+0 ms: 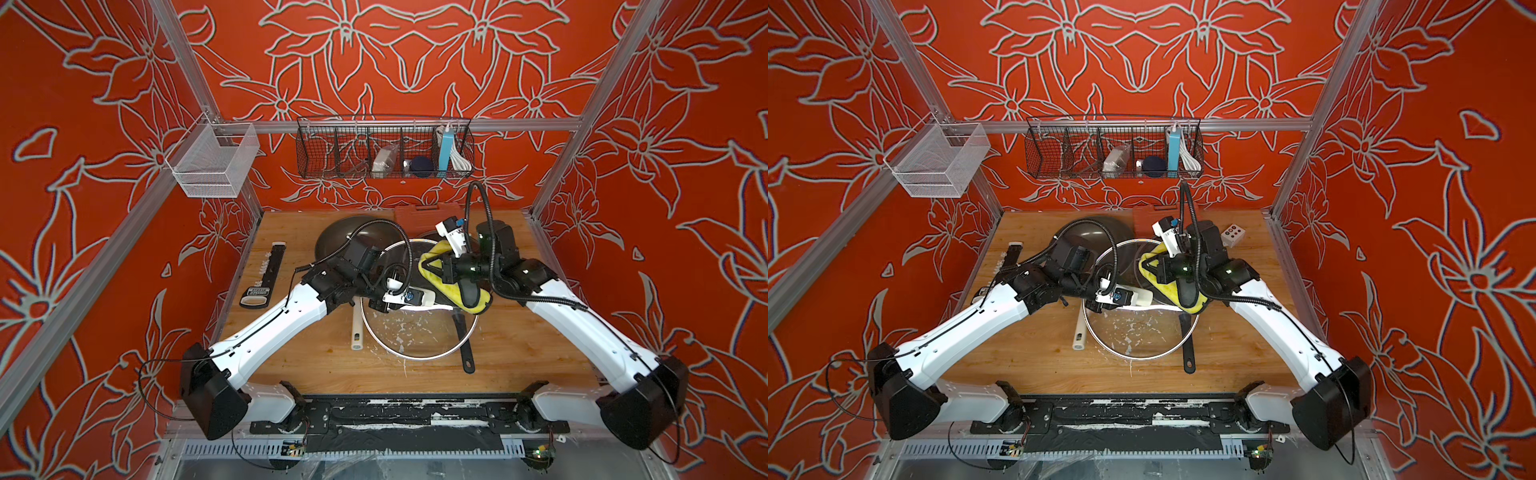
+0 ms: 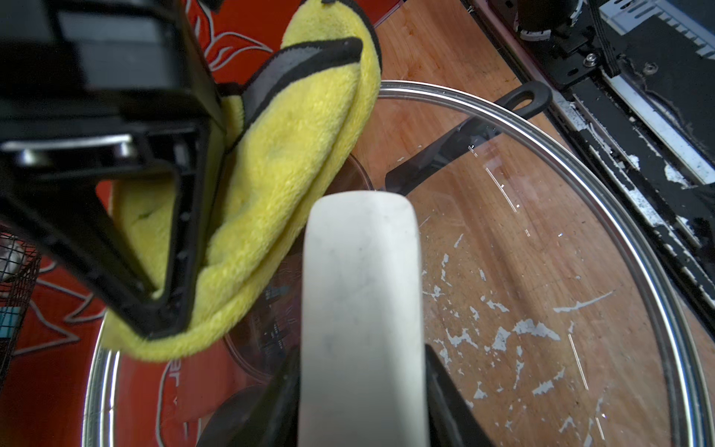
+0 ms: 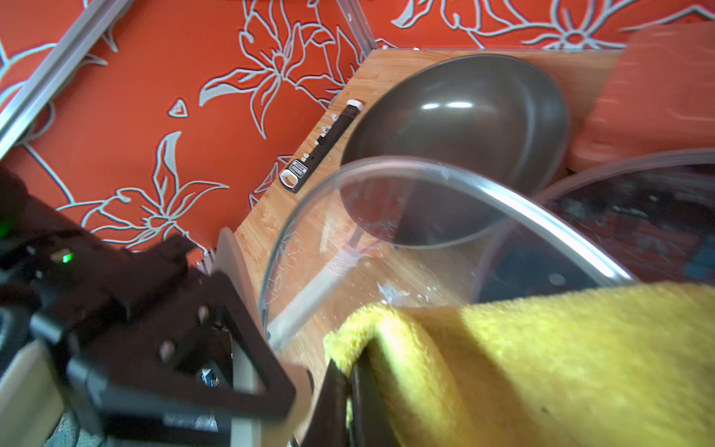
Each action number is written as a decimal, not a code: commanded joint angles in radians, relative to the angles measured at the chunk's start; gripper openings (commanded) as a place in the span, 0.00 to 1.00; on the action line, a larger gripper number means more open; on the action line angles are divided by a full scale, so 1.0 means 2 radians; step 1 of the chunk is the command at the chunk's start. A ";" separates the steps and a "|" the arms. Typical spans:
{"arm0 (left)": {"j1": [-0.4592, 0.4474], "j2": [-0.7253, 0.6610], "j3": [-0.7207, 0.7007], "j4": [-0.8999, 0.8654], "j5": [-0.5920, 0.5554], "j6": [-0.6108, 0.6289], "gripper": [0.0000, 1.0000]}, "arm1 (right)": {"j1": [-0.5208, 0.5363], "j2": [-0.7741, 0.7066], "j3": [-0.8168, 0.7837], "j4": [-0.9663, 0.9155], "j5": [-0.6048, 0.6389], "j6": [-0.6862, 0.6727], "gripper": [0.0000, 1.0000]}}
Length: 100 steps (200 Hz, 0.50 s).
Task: Wipe the pot lid with a cloth
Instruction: Wipe the pot lid.
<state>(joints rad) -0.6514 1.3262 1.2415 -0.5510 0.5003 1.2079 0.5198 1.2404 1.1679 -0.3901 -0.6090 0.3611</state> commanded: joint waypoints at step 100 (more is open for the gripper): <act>-0.014 0.001 0.040 0.110 0.063 -0.005 0.00 | 0.036 0.119 0.114 0.040 -0.011 0.005 0.00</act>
<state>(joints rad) -0.6617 1.3441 1.2415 -0.5472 0.5148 1.2022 0.5598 1.4124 1.3144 -0.3801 -0.6064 0.3565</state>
